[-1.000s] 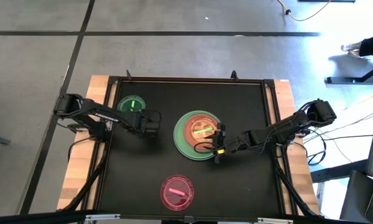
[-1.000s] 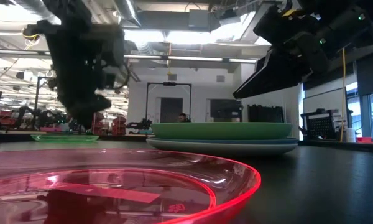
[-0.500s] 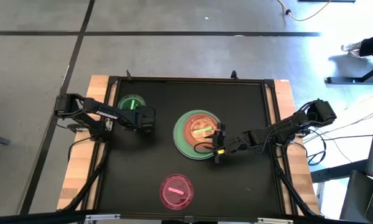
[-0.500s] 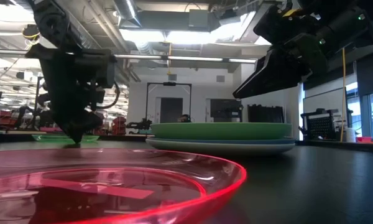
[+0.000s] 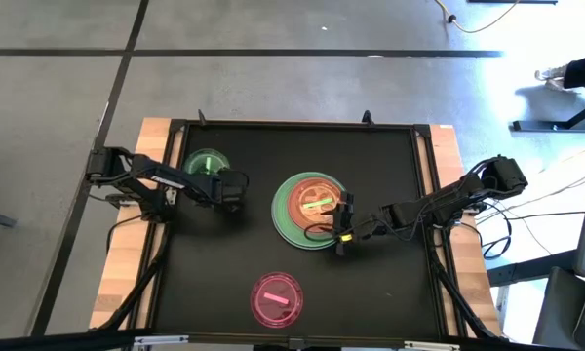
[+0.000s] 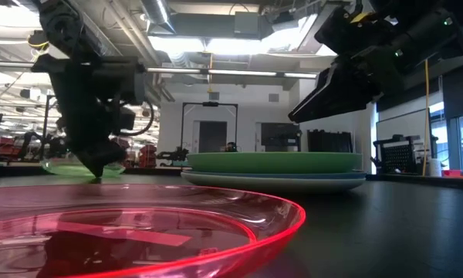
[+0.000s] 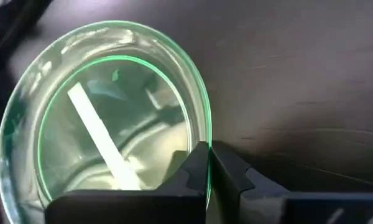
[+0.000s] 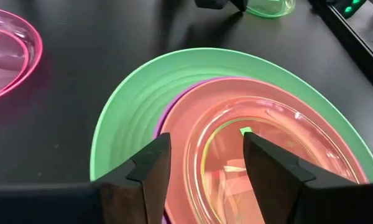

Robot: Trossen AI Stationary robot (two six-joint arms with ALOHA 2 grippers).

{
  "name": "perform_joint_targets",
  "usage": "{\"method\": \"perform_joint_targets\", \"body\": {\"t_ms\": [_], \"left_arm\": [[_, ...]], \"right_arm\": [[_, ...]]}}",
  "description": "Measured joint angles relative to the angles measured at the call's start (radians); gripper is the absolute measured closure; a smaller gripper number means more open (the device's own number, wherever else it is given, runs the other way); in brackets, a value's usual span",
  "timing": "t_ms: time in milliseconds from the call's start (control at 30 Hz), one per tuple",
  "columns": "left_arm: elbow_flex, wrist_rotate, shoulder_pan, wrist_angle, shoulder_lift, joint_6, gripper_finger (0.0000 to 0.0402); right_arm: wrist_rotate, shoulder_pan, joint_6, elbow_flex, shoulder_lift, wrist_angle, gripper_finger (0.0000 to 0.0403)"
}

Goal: Stack plastic plates
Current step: Stack the small green plate on the small green plate

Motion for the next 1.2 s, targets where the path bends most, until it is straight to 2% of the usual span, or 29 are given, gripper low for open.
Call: {"method": "perform_joint_targets", "body": {"t_ms": [267, 433, 633, 767, 867, 1000, 1200], "left_arm": [[0.149, 0.004, -0.097, 0.002, 0.001, 0.116, 0.0399], [0.251, -0.033, -0.191, 0.011, 0.001, 0.191, 0.0400], [0.312, -0.035, -0.297, 0.159, 0.001, 0.352, 0.0399], [0.314, 0.019, -0.343, 0.327, 0.001, 0.503, 0.0399], [0.314, 0.088, -0.361, 0.431, 0.001, 0.578, 0.0399], [0.314, 0.145, -0.371, 0.521, 0.001, 0.618, 0.0399], [0.314, 0.188, -0.372, 0.561, 0.001, 0.619, 0.0399]], "right_arm": [[0.011, 0.000, -0.018, 0.005, 0.000, -0.005, 0.0212], [0.010, 0.000, -0.025, 0.041, -0.001, -0.023, 0.0212], [0.001, 0.001, -0.024, 0.113, -0.001, -0.149, 0.0212], [-0.046, 0.001, -0.016, 0.143, -0.010, -0.187, 0.0212], [-0.126, 0.001, -0.006, 0.144, -0.028, -0.191, 0.0212], [-0.185, 0.002, -0.004, 0.144, -0.080, -0.227, 0.0212], [-0.169, 0.019, 0.010, 0.144, -0.179, -0.323, 0.0212]]}}
